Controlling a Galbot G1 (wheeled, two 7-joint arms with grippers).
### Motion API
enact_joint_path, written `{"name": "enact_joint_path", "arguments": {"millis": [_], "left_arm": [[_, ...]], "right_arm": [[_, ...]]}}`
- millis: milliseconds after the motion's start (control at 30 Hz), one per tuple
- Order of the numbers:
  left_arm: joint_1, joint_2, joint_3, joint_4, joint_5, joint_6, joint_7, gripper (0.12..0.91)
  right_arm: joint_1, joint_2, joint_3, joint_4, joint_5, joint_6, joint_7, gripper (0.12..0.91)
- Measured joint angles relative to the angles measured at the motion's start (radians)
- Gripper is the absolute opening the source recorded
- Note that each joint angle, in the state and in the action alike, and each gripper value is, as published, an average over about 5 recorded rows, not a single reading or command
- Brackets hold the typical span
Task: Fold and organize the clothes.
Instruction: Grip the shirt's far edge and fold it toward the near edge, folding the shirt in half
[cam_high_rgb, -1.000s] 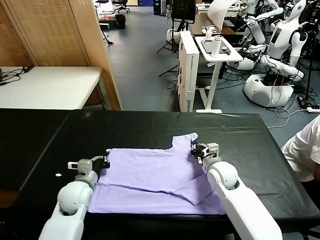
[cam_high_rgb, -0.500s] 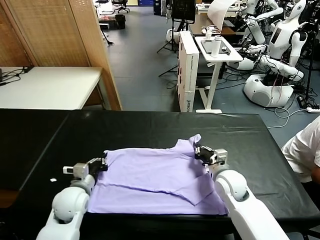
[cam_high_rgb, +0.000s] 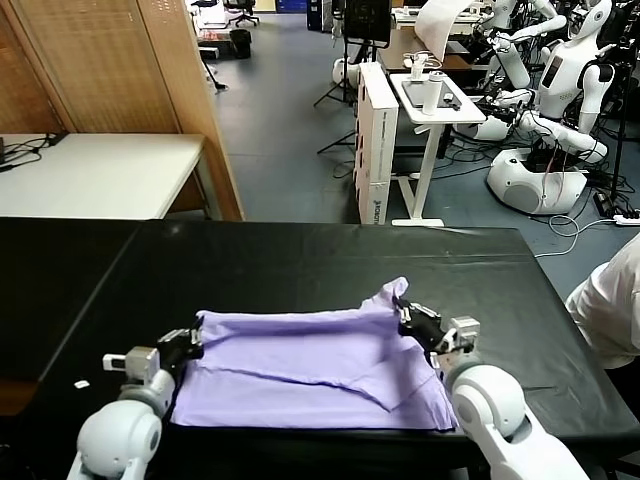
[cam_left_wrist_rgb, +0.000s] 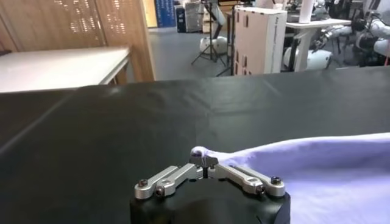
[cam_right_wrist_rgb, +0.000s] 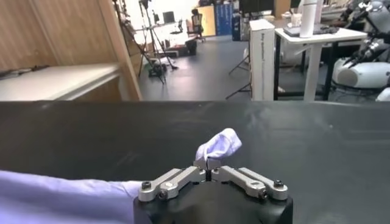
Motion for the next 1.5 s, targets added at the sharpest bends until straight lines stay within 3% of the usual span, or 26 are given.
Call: {"name": "enact_joint_path", "arguments": {"millis": [267, 467, 967, 1500], "left_arm": [[0.076, -0.003, -0.013, -0.080, 0.042, 0.061, 0.026, 0.147], [0.114, -0.011, -0.017, -0.109, 0.072, 0.086, 0.026, 0.147], [0.158, -0.030, -0.017, -0.143, 0.111, 0.114, 0.021, 0.147], [0.179, -0.035, -0.017, -0.145, 0.133, 0.117, 0.020, 0.147]], "right_arm": [[-0.103, -0.015, 0.058, 0.098, -0.001, -0.079, 0.023, 0.142], [-0.176, -0.016, 0.085, 0.163, -0.001, -0.112, 0.033, 0.142], [-0.320, -0.016, 0.129, 0.276, 0.001, -0.173, 0.063, 0.142], [-0.384, 0.001, 0.121, 0.288, 0.002, -0.187, 0.089, 0.142]]}}
